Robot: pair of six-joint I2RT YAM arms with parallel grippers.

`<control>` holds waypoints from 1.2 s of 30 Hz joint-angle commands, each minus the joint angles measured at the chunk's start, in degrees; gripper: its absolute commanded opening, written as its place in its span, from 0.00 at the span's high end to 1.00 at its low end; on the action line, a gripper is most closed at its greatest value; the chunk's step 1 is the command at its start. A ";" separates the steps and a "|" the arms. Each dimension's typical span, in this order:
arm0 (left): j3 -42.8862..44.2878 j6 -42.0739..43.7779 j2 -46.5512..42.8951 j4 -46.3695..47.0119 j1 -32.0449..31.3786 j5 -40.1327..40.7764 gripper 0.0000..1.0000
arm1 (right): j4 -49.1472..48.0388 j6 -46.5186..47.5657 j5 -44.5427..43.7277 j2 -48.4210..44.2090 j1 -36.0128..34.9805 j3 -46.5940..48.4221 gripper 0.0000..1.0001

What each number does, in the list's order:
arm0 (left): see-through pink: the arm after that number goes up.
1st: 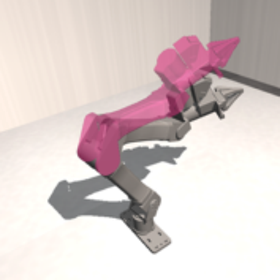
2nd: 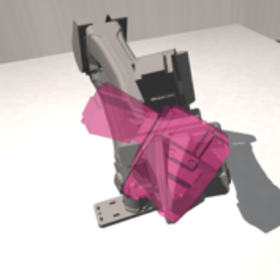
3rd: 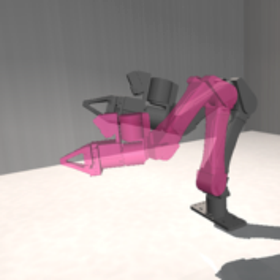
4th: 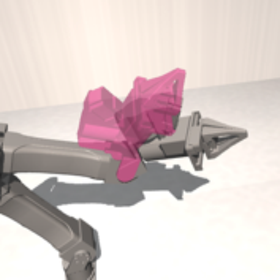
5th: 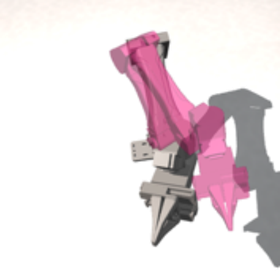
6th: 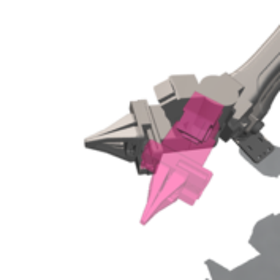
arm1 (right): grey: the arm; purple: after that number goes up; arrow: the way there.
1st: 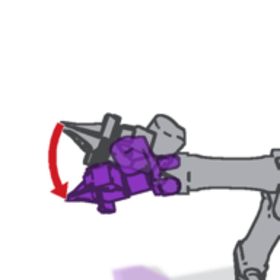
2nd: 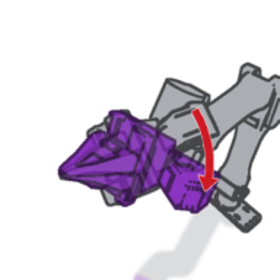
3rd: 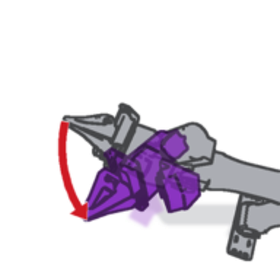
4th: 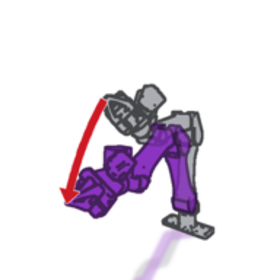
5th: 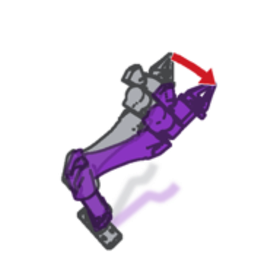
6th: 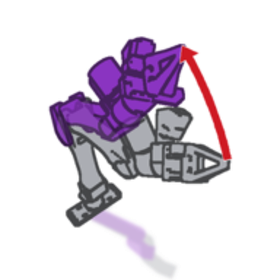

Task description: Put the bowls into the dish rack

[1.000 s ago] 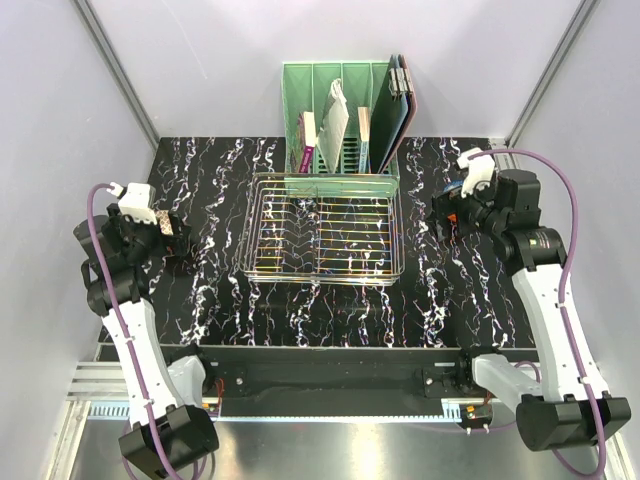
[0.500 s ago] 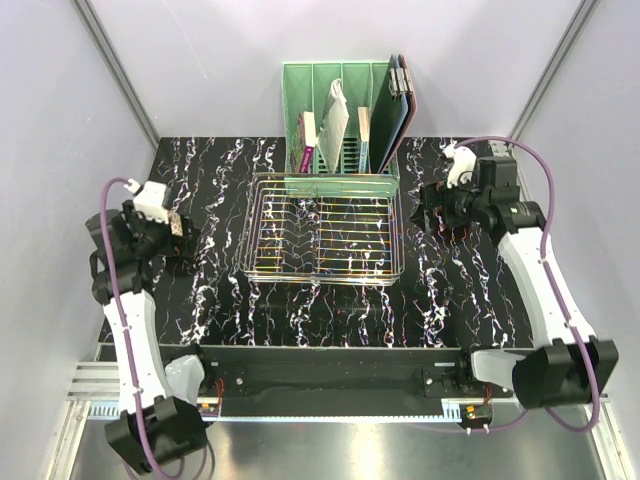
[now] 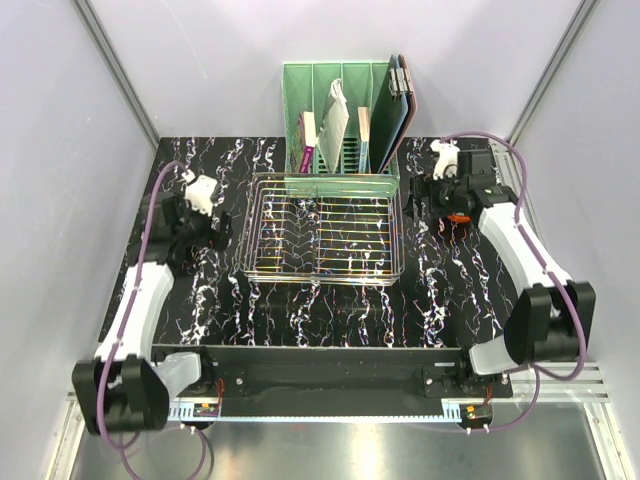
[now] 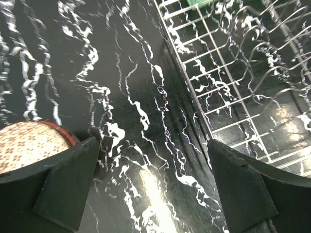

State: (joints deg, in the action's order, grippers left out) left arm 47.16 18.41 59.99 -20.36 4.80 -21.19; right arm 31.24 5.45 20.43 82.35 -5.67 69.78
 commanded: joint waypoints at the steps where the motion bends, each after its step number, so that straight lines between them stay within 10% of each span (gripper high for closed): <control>1: 3.72 0.31 5.22 5.77 -0.84 2.03 0.01 | -4.78 -0.44 -5.83 4.47 -3.28 2.47 0.11; 9: 6.46 -0.40 12.08 8.23 -0.93 -1.30 0.01 | -7.78 0.08 -12.33 11.51 -7.33 4.57 0.17; 17: 5.58 0.04 15.25 9.37 -1.63 -2.80 0.01 | -7.87 0.87 -19.80 15.83 -9.80 6.25 0.54; 36: 4.00 0.31 15.42 9.64 -4.00 -4.30 0.01 | -7.95 2.28 -27.45 12.14 -9.97 3.97 0.72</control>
State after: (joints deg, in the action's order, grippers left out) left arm 51.24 18.22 76.36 -13.34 1.52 -23.40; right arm 25.06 6.22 -3.27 98.37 -15.81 73.60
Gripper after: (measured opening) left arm 0.988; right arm 0.283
